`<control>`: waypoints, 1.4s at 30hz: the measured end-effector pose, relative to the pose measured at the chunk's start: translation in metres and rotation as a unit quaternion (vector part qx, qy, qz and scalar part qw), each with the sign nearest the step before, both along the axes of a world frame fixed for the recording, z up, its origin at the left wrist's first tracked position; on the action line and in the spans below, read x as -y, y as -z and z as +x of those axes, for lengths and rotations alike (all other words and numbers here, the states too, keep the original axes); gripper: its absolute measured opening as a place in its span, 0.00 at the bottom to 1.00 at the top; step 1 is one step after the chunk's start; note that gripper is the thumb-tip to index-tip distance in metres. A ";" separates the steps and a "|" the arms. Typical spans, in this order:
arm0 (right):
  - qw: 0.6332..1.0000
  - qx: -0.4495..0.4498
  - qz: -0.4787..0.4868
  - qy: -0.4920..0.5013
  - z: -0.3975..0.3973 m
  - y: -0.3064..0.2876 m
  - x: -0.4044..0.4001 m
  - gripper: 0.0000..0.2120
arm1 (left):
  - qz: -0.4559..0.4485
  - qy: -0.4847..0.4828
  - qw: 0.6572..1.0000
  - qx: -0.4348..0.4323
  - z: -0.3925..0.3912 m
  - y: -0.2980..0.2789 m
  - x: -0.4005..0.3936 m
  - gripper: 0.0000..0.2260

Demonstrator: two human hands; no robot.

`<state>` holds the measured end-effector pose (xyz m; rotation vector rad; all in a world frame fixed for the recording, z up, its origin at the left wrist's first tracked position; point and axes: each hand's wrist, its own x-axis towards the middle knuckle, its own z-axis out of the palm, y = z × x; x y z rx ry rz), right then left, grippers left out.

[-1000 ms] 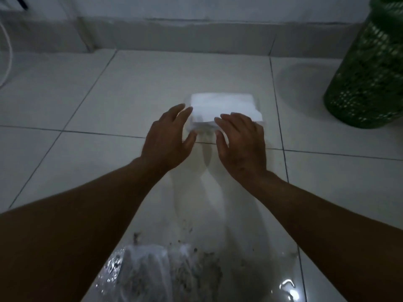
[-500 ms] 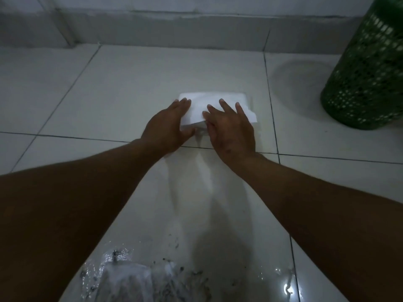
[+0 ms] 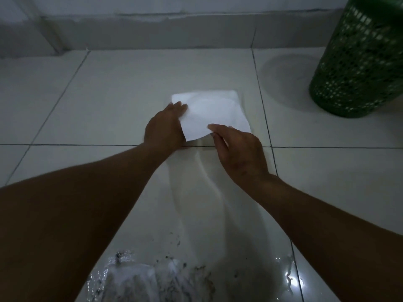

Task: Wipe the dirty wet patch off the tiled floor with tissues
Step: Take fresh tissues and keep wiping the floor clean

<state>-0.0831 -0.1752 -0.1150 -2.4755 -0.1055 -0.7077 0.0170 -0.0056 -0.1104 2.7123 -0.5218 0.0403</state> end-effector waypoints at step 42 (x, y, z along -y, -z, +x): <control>0.963 -0.166 0.174 -0.121 -0.105 -0.101 -0.085 0.07 | 0.022 -0.140 0.989 -0.046 -0.167 -0.075 -0.104 0.24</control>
